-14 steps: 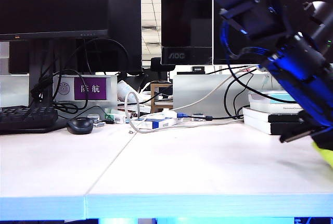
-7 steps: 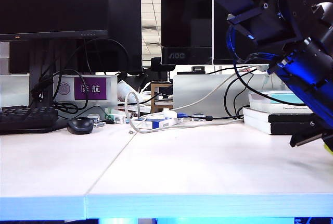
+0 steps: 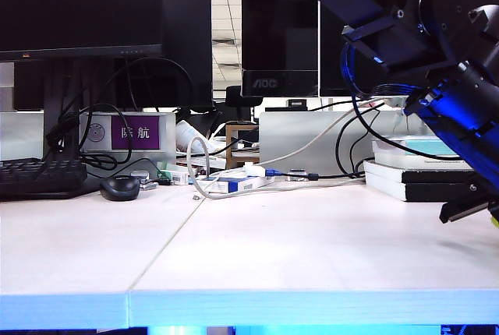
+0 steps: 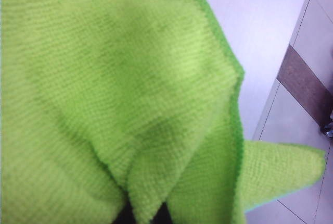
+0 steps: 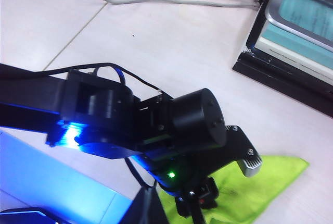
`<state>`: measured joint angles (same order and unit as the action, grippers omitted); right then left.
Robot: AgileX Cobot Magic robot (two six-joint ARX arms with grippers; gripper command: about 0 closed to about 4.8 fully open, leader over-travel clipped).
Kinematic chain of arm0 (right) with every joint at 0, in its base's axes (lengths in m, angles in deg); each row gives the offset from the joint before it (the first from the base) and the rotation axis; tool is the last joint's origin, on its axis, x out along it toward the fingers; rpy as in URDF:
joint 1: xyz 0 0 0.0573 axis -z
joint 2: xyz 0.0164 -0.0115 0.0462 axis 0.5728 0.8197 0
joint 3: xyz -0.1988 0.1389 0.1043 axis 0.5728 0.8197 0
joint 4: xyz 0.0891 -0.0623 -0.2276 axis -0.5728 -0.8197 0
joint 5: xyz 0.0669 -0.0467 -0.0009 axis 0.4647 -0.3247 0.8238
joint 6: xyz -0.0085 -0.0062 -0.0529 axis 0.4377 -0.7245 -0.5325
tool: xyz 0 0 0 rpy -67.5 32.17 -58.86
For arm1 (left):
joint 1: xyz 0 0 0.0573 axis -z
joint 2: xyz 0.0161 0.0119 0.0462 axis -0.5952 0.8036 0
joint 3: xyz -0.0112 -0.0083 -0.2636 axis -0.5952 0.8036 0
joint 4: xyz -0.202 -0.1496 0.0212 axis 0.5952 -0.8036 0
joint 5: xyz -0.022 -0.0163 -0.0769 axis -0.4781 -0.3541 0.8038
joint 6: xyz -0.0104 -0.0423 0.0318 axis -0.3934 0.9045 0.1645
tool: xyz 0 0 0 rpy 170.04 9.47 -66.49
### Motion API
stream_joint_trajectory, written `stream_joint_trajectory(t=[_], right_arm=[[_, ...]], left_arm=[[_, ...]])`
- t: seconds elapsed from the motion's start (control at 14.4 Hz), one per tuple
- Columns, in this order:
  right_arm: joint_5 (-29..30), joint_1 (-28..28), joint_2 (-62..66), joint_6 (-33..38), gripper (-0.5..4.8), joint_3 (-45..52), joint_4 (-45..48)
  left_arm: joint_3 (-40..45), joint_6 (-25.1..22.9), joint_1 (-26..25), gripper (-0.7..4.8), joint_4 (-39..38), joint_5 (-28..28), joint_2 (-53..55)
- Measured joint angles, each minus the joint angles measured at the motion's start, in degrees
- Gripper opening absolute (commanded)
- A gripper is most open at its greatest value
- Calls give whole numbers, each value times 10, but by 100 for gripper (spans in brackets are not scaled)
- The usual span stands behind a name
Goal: Wipe the table from left to right using the rag.
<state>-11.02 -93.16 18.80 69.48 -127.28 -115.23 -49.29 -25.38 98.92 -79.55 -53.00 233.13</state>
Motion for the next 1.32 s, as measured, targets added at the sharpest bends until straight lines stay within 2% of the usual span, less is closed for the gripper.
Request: stream_joint_trajectory(t=[0.35,0.7,0.91,0.98,1.11,1.18,1.32], right_arm=[[-104,7,-14,81,-5,4,-81],[-107,73,-40,91,-5,4,-81],[-78,103,-42,88,-5,4,-81],[-75,106,-42,88,-5,4,-81],[-72,106,-42,88,-5,4,-81],[-72,106,-42,88,-5,4,-81],[-72,106,-42,88,-5,4,-81]], left_arm=[[0,0,0,-6,-2,0,0],[-1,0,0,-4,-4,-1,0],[-1,-1,0,-4,-4,-1,0],[-1,-2,0,17,-4,-1,0],[-1,-2,0,208,-4,-1,0],[-2,-2,0,241,-2,12,-1],[-3,-1,0,242,-14,14,-8]])
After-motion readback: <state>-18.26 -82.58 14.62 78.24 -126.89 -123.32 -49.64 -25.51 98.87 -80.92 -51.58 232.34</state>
